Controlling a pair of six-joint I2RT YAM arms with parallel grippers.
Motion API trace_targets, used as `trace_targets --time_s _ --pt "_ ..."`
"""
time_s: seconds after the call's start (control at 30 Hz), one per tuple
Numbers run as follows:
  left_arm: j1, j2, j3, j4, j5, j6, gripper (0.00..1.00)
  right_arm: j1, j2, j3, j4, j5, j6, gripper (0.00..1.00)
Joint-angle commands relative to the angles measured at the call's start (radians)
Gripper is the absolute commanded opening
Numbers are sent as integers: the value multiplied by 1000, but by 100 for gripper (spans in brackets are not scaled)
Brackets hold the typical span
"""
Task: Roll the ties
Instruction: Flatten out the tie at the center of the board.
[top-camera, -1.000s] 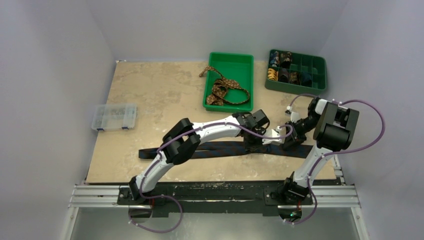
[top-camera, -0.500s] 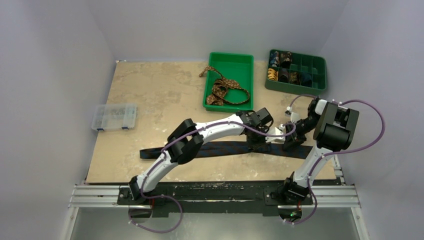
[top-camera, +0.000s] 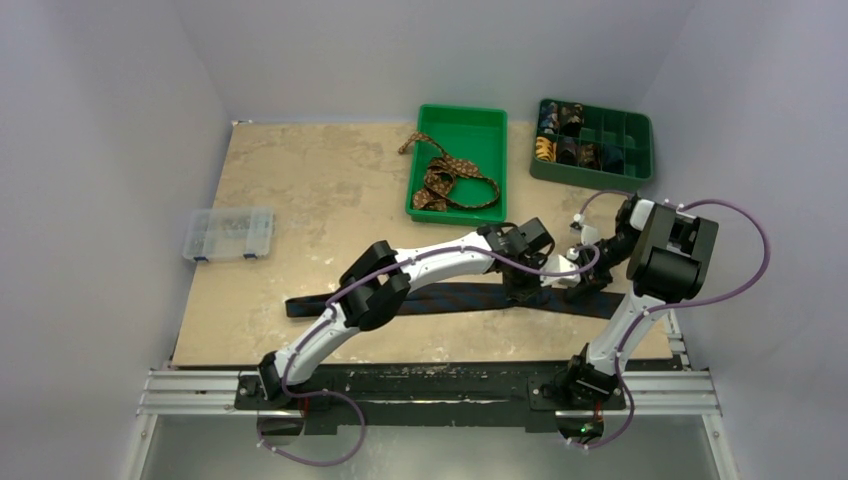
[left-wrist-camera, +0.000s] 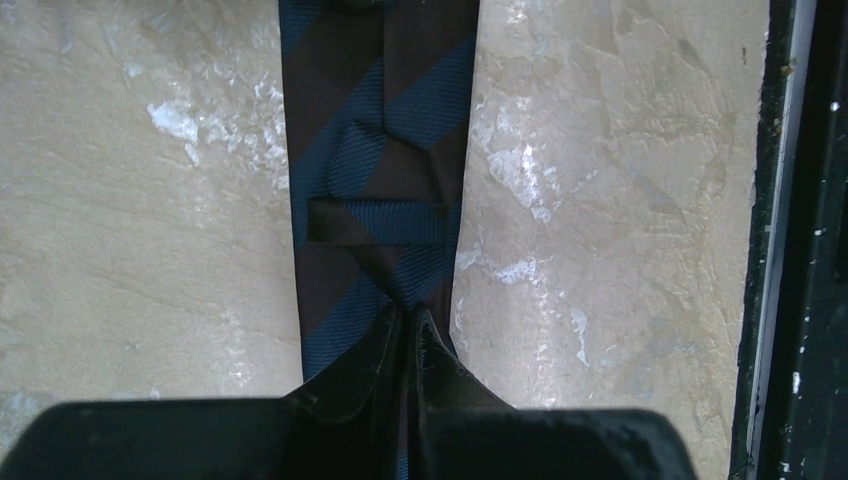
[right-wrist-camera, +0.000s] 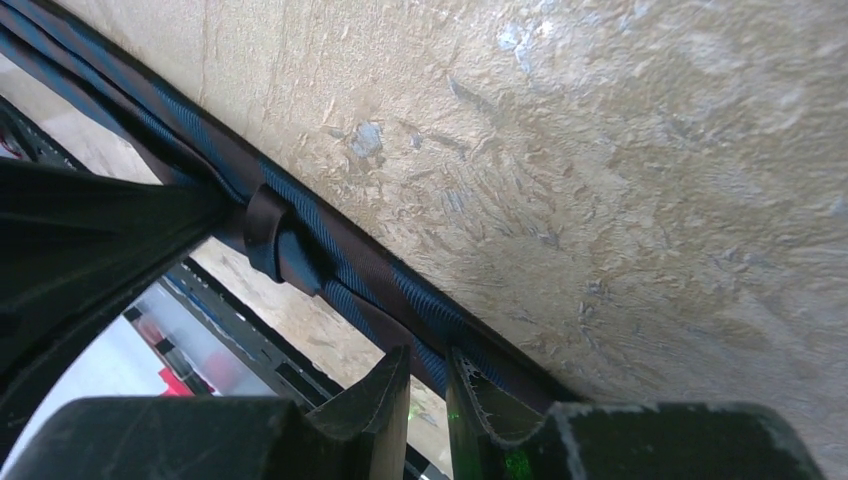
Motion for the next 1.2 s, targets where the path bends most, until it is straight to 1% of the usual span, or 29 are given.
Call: trace_targets --time_s 0.0,0.2,0.27,0.37,0.67,0.9,1.17 --pt "-17 16 42 55 40 -32 0 -4 12 8 -8 -41 -15 21" --pt "-16 27 9 103 25 -66 0 -5 11 50 -84 -131 -39 28" --pt "-16 10 -30 140 18 -78 2 -4 13 58 -104 -160 -52 32" --pt "-16 -1 -56 160 14 -84 4 -5 29 54 -118 -181 -64 34" --pt "-16 -5 -61 154 17 -77 4 -4 57 31 -57 -177 -29 34" --pt "-14 1 -50 151 19 -80 4 -3 74 41 -69 -195 -41 29" --pt "-16 5 -39 151 21 -82 4 11 90 42 -78 -205 -53 27"
